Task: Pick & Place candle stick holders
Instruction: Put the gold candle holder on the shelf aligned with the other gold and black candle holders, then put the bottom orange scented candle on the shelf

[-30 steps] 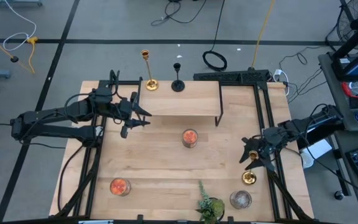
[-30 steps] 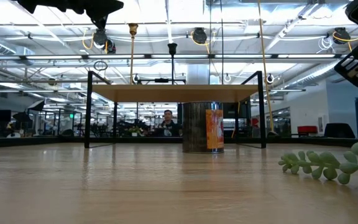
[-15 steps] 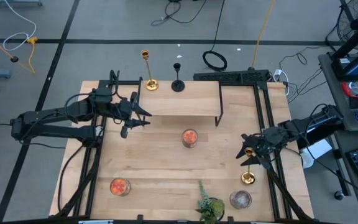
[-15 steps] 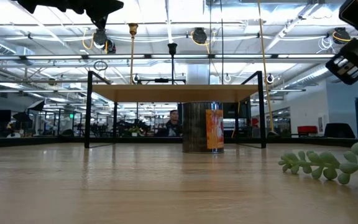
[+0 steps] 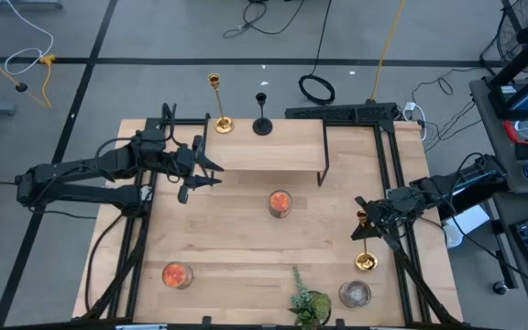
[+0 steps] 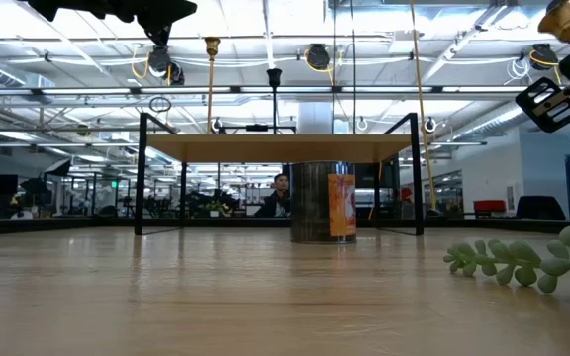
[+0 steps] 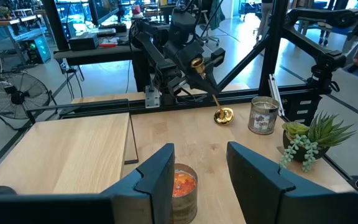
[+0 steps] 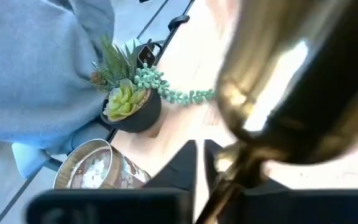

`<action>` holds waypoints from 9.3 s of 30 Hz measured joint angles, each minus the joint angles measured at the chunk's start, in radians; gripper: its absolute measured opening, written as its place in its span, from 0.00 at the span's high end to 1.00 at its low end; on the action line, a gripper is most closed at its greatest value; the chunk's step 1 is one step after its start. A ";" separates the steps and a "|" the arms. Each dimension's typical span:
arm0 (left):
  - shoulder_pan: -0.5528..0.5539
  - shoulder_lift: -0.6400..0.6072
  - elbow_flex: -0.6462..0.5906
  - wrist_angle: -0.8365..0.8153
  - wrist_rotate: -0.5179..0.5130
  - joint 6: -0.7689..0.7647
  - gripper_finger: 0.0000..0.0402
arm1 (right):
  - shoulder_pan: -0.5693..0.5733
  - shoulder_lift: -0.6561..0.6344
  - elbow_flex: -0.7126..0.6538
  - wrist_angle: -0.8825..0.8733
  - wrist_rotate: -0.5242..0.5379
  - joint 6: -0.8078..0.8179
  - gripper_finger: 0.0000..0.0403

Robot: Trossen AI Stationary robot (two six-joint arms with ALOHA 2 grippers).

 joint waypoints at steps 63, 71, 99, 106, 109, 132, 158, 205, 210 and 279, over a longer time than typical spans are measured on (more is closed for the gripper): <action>0.000 0.000 0.000 0.005 0.000 -0.002 0.62 | -0.486 0.792 0.704 0.694 0.448 -0.471 1.00; 0.000 0.000 0.000 0.005 0.000 -0.017 0.62 | -0.720 0.963 0.794 0.705 0.446 -0.498 1.00; 0.000 0.000 0.000 0.000 0.000 -0.084 0.62 | -0.897 1.048 0.728 0.785 0.450 -0.391 1.00; 0.000 0.000 0.000 0.005 0.000 -0.084 0.62 | -0.912 1.047 0.677 0.919 0.448 -0.390 1.00; 0.000 0.000 0.000 0.005 0.000 -0.084 0.62 | -0.919 1.047 0.677 0.917 0.448 -0.391 1.00; 0.000 0.000 0.000 -0.001 0.000 -0.084 0.62 | -0.920 1.073 0.676 0.894 0.390 -0.495 0.85; 0.000 0.000 0.000 -0.012 0.000 -0.136 0.62 | -0.916 1.016 0.676 0.675 0.454 -0.468 0.50; -0.610 0.022 0.000 -0.451 -0.383 -0.440 0.62 | -0.154 0.790 0.274 0.800 0.137 -0.033 0.54; -0.756 0.091 0.000 -0.469 -0.419 -0.565 0.62 | -0.129 0.790 0.144 1.025 0.138 -0.033 0.54; -1.146 0.518 0.089 -0.677 -0.232 -1.321 0.64 | -0.052 0.790 -0.039 1.303 0.242 -0.376 0.57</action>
